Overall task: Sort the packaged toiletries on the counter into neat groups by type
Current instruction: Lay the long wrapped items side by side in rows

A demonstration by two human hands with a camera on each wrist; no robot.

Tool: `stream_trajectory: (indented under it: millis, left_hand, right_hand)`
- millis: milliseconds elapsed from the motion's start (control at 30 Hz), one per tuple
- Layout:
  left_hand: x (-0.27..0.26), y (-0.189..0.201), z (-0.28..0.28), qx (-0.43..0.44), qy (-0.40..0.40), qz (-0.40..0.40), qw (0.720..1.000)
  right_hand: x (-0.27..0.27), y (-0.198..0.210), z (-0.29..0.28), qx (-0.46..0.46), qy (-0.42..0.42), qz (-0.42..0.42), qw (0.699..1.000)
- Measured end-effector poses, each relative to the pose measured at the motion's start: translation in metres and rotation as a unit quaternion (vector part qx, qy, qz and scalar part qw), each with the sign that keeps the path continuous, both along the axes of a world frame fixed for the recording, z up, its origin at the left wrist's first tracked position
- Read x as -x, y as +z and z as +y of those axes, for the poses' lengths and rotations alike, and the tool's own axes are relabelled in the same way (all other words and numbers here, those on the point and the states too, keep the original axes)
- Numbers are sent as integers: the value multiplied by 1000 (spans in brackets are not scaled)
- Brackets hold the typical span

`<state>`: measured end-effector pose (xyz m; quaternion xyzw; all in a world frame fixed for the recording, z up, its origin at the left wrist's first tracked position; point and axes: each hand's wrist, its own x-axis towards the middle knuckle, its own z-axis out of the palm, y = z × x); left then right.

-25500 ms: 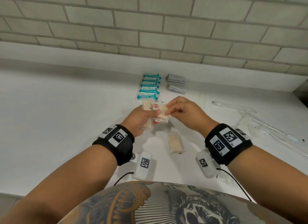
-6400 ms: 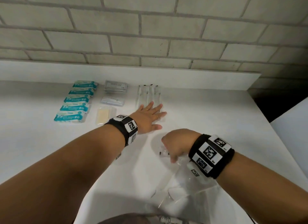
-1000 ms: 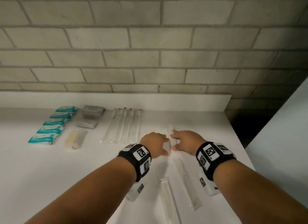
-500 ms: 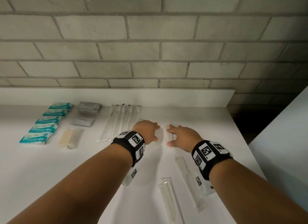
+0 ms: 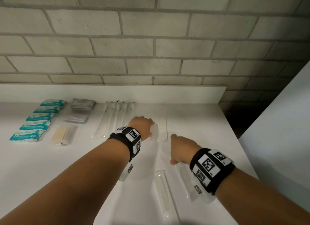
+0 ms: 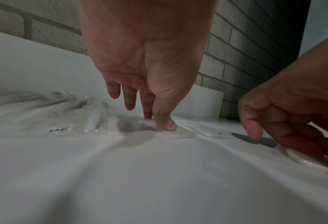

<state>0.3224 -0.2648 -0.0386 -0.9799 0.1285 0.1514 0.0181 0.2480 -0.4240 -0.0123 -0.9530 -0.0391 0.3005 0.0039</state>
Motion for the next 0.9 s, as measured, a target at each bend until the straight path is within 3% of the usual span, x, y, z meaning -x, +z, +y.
stream_trajectory:
  millis: [167,300,467,567,633,667,700,767,833,900]
  left_hand:
    - [4,-1,1,20,0,4,1000]
    - [7,4,2,0,-29,7,1000]
    - [12,9,1,42,-32,-1,999]
    - [15,13,-10,41,-66,3,997]
    - [18,12,-19,33,-82,14,996]
    - [19,11,-22,35,-84,20,996]
    - [21,9,-24,39,-84,28,995]
    - [22,6,-28,46,-77,45,995]
    - [22,5,-29,61,-63,58,994]
    - [22,6,-29,85,-49,73,993]
  right_hand:
    - [-5,-6,0,-54,-32,19,998]
    - [-21,23,-22,-144,-50,-89,984]
    - [-40,63,-54,-359,-164,-266,879]
    - [-42,49,-63,-364,-223,-329,843]
    - [-40,31,-63,-355,-275,-277,850]
    - [-38,21,-62,-341,-282,-224,868]
    - [-35,13,-61,-299,-264,-180,899]
    - [-32,2,-63,-184,-194,-175,948]
    - [-33,-3,-68,-146,-140,-205,958]
    - [-37,-6,-71,-142,-82,-161,973]
